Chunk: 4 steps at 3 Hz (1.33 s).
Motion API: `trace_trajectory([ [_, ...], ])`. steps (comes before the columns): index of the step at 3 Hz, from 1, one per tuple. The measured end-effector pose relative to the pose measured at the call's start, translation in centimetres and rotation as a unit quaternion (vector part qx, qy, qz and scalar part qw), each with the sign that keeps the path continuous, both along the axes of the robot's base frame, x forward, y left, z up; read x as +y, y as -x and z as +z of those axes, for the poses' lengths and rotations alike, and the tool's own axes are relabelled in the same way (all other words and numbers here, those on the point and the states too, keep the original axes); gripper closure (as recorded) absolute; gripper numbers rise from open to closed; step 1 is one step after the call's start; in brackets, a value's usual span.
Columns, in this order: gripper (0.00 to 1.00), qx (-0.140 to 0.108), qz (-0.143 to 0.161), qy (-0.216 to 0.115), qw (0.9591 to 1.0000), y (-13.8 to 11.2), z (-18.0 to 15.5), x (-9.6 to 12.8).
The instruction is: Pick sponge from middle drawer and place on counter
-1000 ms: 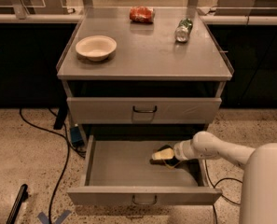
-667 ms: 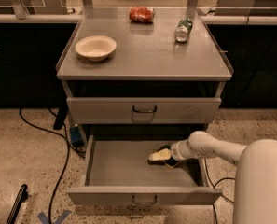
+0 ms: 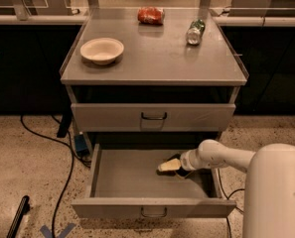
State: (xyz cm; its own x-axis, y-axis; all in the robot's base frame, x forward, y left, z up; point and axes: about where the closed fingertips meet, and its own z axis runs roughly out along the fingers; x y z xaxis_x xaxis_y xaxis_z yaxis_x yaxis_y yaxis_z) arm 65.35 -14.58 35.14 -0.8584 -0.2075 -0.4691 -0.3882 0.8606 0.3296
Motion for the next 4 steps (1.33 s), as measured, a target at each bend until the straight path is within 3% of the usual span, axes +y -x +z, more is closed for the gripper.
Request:
trace_trajectory([
  [2,0.00,-0.004,-0.034,0.070,0.9969,-0.47,-0.82,-0.41],
  [3,0.00,-0.004,-0.035,0.071,0.9968,-0.48,-0.85,-0.42],
  [4,0.19,-0.004,-0.035,0.071,0.9968,-0.48,-0.85,-0.42],
])
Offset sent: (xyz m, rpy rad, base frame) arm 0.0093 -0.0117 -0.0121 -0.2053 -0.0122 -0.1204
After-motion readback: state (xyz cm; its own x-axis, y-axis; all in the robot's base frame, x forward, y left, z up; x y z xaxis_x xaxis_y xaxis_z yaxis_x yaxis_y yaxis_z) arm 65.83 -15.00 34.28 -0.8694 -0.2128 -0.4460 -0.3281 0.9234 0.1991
